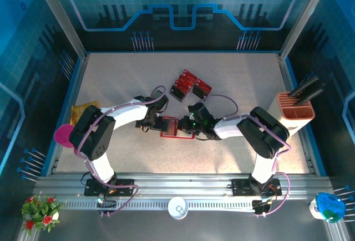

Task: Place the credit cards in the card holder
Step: Insert the credit card into the card slot.

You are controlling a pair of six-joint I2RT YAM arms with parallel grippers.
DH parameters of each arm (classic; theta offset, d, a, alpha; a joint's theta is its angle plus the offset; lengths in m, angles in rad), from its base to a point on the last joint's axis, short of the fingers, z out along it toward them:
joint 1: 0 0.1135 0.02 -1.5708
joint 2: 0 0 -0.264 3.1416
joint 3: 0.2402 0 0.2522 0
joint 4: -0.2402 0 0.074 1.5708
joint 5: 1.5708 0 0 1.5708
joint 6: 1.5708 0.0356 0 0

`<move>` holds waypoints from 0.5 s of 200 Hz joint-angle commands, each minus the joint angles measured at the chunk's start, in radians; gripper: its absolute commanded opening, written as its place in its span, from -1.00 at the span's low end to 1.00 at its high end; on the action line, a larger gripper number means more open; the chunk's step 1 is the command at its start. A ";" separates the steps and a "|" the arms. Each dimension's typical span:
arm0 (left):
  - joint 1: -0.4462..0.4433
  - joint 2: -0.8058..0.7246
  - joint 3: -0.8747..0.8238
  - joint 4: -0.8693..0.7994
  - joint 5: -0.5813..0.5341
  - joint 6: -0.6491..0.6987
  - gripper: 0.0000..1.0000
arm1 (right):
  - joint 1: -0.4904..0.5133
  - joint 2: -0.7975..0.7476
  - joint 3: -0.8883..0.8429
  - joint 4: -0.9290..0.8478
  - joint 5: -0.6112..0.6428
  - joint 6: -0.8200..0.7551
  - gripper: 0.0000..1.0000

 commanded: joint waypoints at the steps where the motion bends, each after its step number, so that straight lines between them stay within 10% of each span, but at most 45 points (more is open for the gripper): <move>1: -0.008 0.009 -0.008 -0.035 0.001 -0.011 0.99 | 0.026 0.038 0.044 -0.113 -0.050 -0.040 -0.75; 43: 0.007 -0.036 0.042 -0.059 0.021 -0.035 0.99 | 0.013 -0.087 0.029 -0.232 -0.041 -0.079 -0.28; 100: 0.083 -0.070 0.063 -0.060 0.081 -0.097 0.98 | 0.003 -0.143 0.111 -0.415 -0.016 -0.164 -0.45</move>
